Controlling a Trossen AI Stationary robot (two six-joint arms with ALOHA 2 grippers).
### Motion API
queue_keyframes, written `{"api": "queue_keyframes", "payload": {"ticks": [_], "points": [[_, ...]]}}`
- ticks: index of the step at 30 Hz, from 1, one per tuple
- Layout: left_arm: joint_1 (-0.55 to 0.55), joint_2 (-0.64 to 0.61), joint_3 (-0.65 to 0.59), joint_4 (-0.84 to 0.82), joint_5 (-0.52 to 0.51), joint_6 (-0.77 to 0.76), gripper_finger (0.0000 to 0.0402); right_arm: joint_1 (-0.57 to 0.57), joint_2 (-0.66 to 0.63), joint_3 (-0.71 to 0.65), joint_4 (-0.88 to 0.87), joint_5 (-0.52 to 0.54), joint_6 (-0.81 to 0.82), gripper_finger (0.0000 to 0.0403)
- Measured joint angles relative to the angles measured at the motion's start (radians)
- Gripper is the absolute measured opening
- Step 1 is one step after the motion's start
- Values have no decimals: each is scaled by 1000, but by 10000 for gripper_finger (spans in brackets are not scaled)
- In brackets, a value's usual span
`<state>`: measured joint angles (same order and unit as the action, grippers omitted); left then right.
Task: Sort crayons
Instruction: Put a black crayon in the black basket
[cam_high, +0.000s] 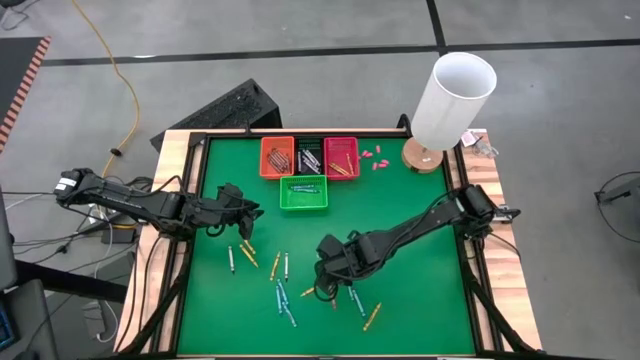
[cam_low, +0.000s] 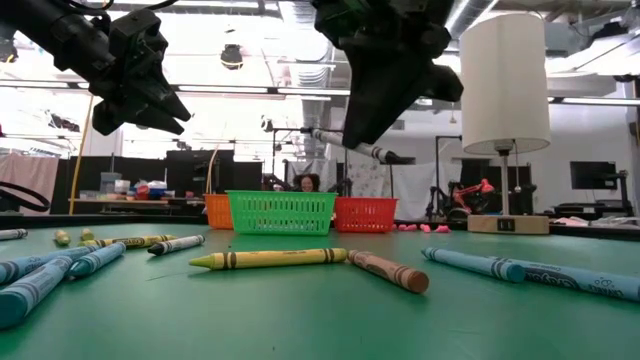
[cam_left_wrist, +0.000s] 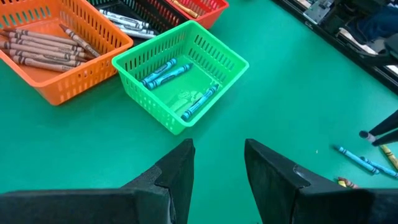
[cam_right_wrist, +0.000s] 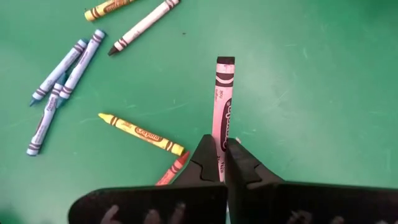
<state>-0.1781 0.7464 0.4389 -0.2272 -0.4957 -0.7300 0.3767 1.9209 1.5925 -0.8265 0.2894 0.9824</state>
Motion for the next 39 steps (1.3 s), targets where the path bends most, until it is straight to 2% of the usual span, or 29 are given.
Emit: {"api": "queue_keyframes", "payload": {"ticks": [9, 11, 13, 16, 19, 39], "points": [[0, 0, 0, 1, 34, -7, 131, -6, -1, 0, 7, 2, -26, 4], [1, 0, 1, 12, 65, -16, 131, 0, -2, 0, 62, 2, -113, 4], [7, 0, 11, 12, 157, -3, 131, 10, -5, 0, 133, 3, -211, 4], [11, 0, 26, 13, 352, 2, 131, 13, -8, 0, 212, 2, -310, 4], [12, 0, 37, 10, 444, -11, 131, -3, -15, 0, 243, -2, -360, 3], [12, 0, 39, 8, 483, -131, 131, -95, -160, 0, 233, -31, -566, 3]]}}
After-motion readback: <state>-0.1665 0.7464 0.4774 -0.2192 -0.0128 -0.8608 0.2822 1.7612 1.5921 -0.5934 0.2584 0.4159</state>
